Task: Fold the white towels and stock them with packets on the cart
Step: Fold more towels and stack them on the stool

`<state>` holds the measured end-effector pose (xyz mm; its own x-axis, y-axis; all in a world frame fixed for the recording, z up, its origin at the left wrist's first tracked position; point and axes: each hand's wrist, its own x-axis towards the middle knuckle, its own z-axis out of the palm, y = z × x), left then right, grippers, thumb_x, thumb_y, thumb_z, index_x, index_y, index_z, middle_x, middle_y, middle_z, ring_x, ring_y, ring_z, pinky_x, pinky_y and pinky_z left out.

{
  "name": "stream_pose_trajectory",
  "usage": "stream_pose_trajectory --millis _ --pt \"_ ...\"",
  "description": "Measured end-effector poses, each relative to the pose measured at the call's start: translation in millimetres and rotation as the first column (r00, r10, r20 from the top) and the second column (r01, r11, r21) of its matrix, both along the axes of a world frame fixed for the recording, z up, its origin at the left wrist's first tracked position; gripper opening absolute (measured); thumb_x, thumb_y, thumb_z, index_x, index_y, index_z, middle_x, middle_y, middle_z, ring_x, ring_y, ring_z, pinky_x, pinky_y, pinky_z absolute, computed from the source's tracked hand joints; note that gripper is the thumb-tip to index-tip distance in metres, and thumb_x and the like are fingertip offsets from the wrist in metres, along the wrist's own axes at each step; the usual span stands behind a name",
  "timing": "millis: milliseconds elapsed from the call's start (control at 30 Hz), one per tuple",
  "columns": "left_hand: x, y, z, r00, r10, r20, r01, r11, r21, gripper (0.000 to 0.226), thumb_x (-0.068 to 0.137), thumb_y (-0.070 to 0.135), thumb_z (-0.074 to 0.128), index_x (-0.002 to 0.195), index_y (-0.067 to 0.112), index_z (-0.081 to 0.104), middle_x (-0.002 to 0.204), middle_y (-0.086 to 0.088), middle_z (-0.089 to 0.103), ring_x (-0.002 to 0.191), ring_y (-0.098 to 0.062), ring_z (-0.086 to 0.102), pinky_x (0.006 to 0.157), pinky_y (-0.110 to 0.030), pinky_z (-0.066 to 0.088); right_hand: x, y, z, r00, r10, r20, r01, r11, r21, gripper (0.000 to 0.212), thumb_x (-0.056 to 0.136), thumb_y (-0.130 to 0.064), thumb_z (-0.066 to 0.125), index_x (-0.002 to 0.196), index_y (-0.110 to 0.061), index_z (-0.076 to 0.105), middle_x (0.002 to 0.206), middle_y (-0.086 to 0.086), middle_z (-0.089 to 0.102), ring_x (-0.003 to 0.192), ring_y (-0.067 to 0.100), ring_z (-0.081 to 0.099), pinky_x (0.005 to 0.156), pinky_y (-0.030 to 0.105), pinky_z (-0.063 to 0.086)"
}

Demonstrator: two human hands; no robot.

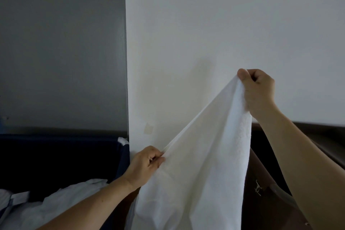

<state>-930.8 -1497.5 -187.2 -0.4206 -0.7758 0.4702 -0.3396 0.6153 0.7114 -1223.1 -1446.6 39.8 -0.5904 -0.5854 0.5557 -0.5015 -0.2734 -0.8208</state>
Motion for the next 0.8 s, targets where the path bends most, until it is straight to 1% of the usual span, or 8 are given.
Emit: stream_pose_trajectory --millis 233,300,400,433,533,633,700,800 --pt "11 -2 4 0.992 0.033 -0.121 -0.04 0.998 -0.055 0.009 0.093 0.013 0.065 0.096 0.021 0.069 0.089 0.006 0.066 0.085 -0.007 0.065 0.074 -0.016 0.054 -5 1 -6 1.0 -0.025 0.015 0.025 0.999 0.02 0.019 0.092 -0.034 0.064 0.083 -0.017 0.064 0.068 -0.011 0.052 0.062 0.006 0.046 0.059 0.02 0.039" --pt "15 -3 9 0.992 0.043 -0.12 -0.05 0.998 -0.05 0.021 0.094 0.017 0.064 0.113 0.025 0.066 0.093 0.008 0.068 0.089 -0.006 0.066 0.078 -0.019 0.056 -8 2 -8 0.999 -0.027 0.024 0.026 0.999 0.026 0.019 0.092 -0.034 0.064 0.084 -0.016 0.063 0.068 -0.009 0.05 0.061 0.006 0.045 0.058 0.021 0.038" --pt "22 -5 15 0.99 0.073 -0.12 -0.061 0.993 0.104 0.051 0.094 0.023 0.065 0.137 0.037 0.041 0.088 0.002 0.064 0.086 -0.011 0.063 0.082 -0.016 0.053 -10 2 -10 0.999 -0.02 0.03 0.019 0.999 0.039 0.02 0.092 -0.034 0.063 0.085 -0.015 0.063 0.068 -0.008 0.05 0.061 0.007 0.045 0.057 0.021 0.038" --pt "23 -6 18 0.993 0.077 -0.09 -0.064 0.989 0.134 0.049 0.094 0.024 0.065 0.135 0.038 0.042 0.088 0.002 0.063 0.087 -0.011 0.063 0.082 -0.017 0.053 -9 2 -10 0.999 -0.02 0.029 0.019 0.999 0.041 0.019 0.093 -0.033 0.063 0.084 -0.016 0.063 0.068 -0.008 0.05 0.061 0.007 0.045 0.058 0.021 0.039" --pt "22 -6 22 0.997 0.069 0.024 -0.072 0.983 0.17 0.009 0.093 0.03 0.063 0.102 0.031 0.065 0.093 0.006 0.067 0.087 -0.003 0.065 0.076 -0.022 0.055 -8 0 -12 0.999 -0.029 0.03 0.028 0.999 0.031 0.018 0.093 -0.033 0.063 0.086 -0.016 0.063 0.069 -0.009 0.052 0.062 0.006 0.047 0.06 0.022 0.04" --pt "23 -5 21 0.995 0.097 -0.007 -0.092 0.959 0.267 0.016 0.092 0.035 0.065 0.095 0.02 0.07 0.091 0.003 0.072 0.085 -0.007 0.068 0.076 -0.025 0.058 -10 3 -15 0.998 -0.056 -0.026 0.057 0.998 0.042 0.017 0.094 -0.032 0.061 0.091 -0.016 0.062 0.079 -0.008 0.056 0.068 0.005 0.049 0.068 0.026 0.041" --pt "22 -4 26 0.991 0.129 -0.021 -0.117 0.948 0.296 0.016 0.091 0.034 0.067 0.092 0.019 0.071 0.088 0.002 0.073 0.082 -0.011 0.069 0.077 -0.028 0.058 -11 4 -20 0.983 -0.088 -0.162 0.104 0.991 0.09 0.014 0.093 -0.031 0.063 0.09 -0.018 0.06 0.101 -0.004 0.057 0.077 0.009 0.052 0.078 0.028 0.042" --pt "9 0 44 0.986 0.165 0.024 -0.166 0.961 0.221 0.017 0.092 0.031 0.067 0.088 0.015 0.07 0.084 0.001 0.071 0.078 -0.012 0.066 0.073 -0.024 0.055 1 4 -37 0.929 0.056 -0.367 0.02 0.98 0.199 0.016 0.088 -0.023 0.072 0.08 -0.022 0.058 0.126 -0.001 0.05 0.087 0.015 0.057 0.086 0.029 0.043"
